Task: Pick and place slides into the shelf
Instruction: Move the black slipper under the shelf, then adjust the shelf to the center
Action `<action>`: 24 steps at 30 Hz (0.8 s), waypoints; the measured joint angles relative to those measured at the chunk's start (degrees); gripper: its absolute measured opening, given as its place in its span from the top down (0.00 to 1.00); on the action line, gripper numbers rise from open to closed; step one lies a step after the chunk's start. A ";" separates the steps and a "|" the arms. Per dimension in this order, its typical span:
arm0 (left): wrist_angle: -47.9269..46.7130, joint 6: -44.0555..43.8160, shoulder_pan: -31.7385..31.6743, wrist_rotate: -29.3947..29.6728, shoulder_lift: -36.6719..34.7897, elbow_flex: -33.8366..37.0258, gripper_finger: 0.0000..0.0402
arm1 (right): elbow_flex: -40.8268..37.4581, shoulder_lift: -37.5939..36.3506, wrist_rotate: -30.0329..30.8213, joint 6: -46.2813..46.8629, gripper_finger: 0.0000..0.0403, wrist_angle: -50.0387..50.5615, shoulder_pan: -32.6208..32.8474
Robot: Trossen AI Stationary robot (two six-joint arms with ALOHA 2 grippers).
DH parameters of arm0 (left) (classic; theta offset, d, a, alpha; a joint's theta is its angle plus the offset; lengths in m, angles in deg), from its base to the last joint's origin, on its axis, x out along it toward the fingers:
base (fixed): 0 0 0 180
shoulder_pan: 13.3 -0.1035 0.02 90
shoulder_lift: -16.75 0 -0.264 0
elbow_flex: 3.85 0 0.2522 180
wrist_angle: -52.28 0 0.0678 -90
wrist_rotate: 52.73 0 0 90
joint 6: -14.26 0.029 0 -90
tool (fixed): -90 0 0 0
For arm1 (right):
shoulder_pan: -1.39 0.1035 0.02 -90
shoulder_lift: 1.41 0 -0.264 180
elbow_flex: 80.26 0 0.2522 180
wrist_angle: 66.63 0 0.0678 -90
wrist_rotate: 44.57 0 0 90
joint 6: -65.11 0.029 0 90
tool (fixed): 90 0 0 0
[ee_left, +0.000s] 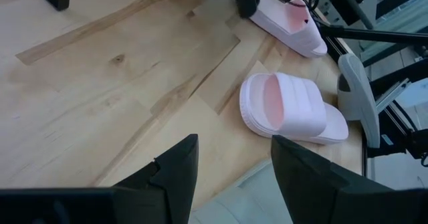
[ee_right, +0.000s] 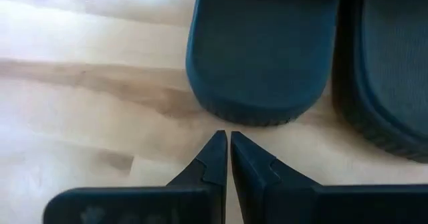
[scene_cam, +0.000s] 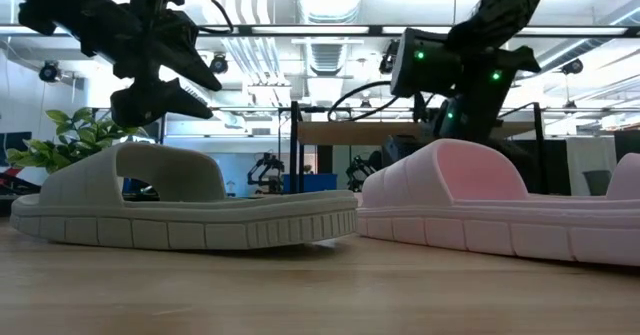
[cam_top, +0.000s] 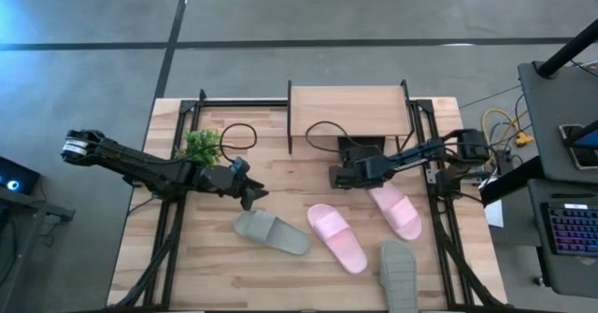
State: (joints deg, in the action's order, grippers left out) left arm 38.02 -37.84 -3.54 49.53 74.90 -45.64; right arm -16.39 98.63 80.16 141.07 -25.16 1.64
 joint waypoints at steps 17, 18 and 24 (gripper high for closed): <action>0.00 -0.04 0.04 -0.07 0.00 0.01 0.57 | 1.05 -5.13 -11.43 -3.51 0.97 0.51 6.01; 0.06 -0.04 0.04 -0.07 0.00 0.00 0.57 | 1.05 -5.69 -11.41 -3.10 0.97 0.47 7.00; 0.08 -0.04 0.03 0.27 0.01 0.00 0.57 | 1.05 -8.44 -12.68 -1.67 0.97 0.29 12.06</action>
State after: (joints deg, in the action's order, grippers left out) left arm 38.10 -37.88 -3.50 49.80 74.91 -45.64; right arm -15.34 90.18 67.49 139.40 -24.87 13.70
